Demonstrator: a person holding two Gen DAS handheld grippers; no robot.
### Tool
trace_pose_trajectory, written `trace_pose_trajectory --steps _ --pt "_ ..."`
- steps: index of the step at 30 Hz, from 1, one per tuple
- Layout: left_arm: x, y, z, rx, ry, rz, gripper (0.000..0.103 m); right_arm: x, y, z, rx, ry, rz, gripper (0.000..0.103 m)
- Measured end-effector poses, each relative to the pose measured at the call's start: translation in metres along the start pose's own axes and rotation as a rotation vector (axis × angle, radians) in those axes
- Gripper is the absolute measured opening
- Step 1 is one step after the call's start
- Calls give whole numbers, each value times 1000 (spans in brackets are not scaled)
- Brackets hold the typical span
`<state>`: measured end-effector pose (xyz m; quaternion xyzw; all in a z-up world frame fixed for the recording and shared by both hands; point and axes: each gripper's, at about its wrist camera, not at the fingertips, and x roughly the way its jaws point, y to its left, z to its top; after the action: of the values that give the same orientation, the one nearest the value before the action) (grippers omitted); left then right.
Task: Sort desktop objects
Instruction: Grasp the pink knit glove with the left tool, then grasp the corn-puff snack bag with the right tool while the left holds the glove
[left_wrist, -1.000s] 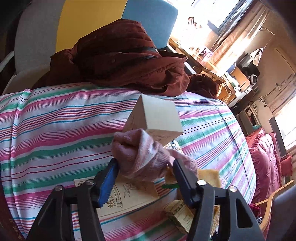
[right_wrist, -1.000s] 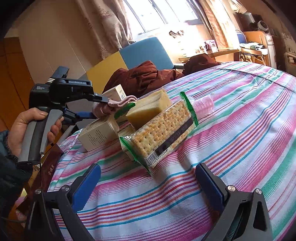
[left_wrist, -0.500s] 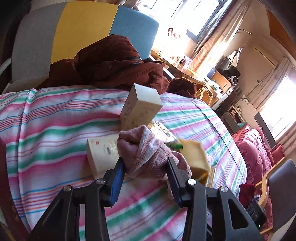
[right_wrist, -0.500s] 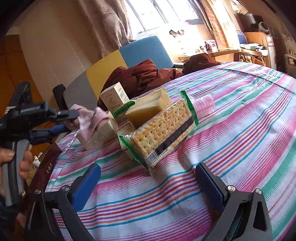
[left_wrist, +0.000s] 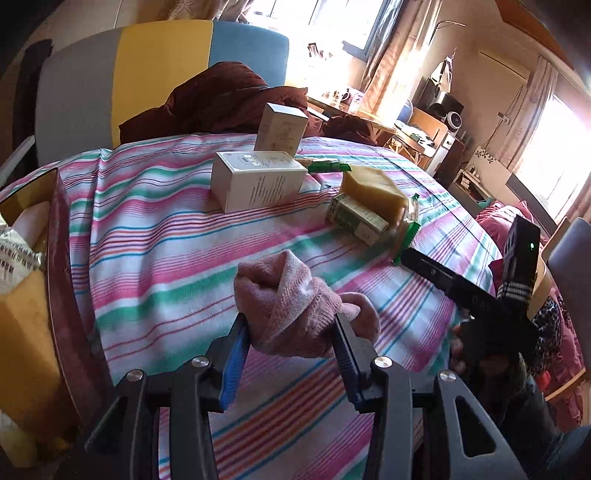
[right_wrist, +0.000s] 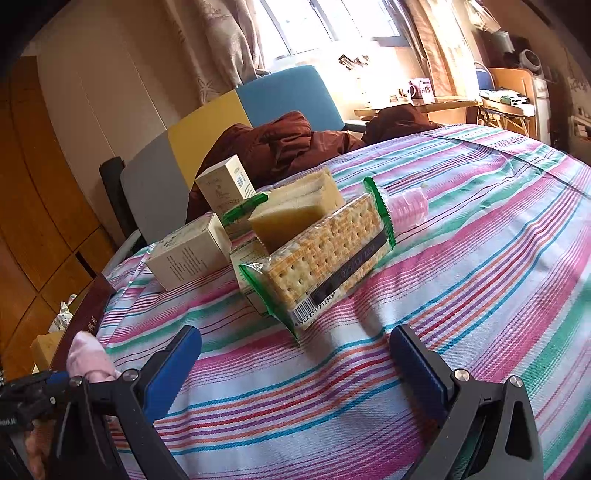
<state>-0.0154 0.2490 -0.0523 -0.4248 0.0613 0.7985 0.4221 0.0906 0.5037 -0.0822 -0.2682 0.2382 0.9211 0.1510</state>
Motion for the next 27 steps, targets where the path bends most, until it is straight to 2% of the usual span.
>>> trace_pose_trajectory --steps 5,14,16,17,19,23,27 --pt "-4 3 -16 -19 -15 -18 45 1 0 12 51 29 0 103" --pt "-12 -1 -26 8 -56 -34 45 26 -17 47 244 62 -30 102" --pt "-13 0 -27 3 -58 -43 45 34 -20 49 250 89 -72 93" --pt "-14 1 -28 1 -58 -47 45 35 -21 50 243 95 -89 85" --pt "-14 3 -30 -2 -58 -50 45 31 -18 49 216 91 -85 75" --pt "-10 6 -33 -21 -50 -66 45 14 -2 49 103 67 -114 45" --pt "-6 4 -36 -7 -44 -59 45 1 1 41 38 78 -158 34"
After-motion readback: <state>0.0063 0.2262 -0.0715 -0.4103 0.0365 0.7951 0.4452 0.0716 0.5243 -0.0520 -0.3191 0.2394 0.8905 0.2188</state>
